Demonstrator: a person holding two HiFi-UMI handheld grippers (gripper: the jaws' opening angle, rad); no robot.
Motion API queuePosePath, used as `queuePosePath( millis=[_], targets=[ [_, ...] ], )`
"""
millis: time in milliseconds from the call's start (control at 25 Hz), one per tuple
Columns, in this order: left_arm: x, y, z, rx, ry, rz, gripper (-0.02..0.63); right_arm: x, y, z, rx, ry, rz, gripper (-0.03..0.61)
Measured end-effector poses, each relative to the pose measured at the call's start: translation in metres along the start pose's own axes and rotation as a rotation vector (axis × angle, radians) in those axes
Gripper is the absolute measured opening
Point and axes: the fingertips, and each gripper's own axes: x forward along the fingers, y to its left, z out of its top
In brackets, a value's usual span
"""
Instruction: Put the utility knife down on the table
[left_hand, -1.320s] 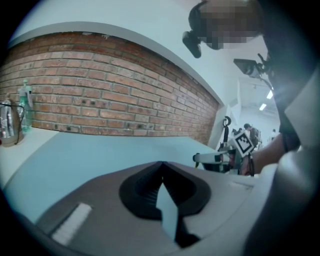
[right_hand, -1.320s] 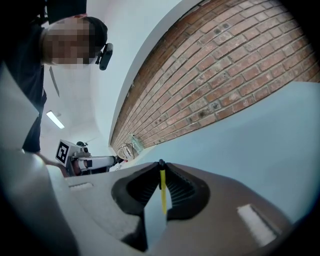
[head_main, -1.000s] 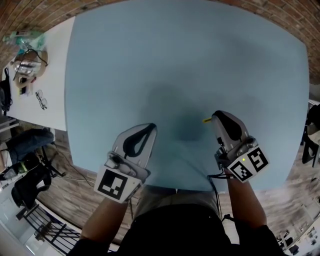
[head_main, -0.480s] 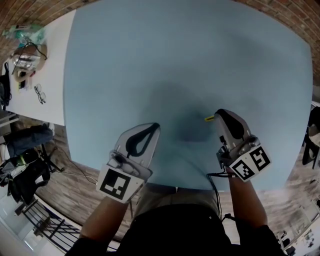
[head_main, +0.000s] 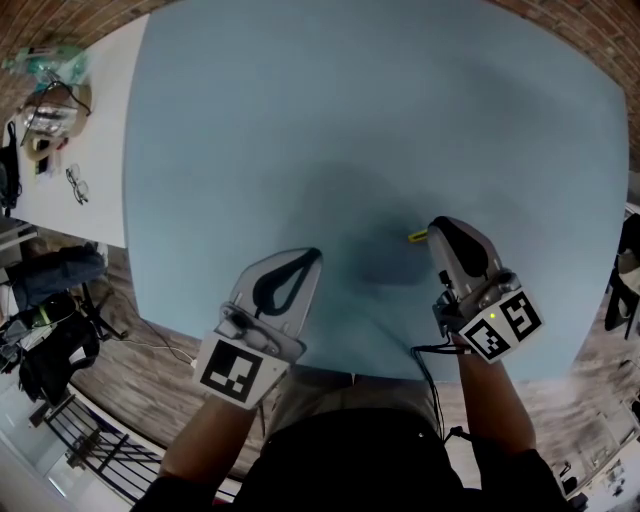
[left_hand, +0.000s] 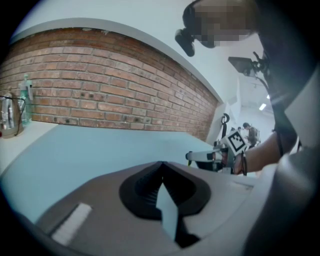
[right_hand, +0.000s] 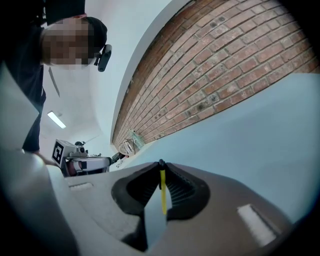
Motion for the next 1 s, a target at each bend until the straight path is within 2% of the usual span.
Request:
queuePosePath(
  millis=[1000],
  targets=[
    [-0.013, -0.007, 0.000, -0.024, -0.017, 0.007, 0.003, 0.012, 0.014, -0.019, 0.005, 0.038, 0.030, 0.046]
  ],
)
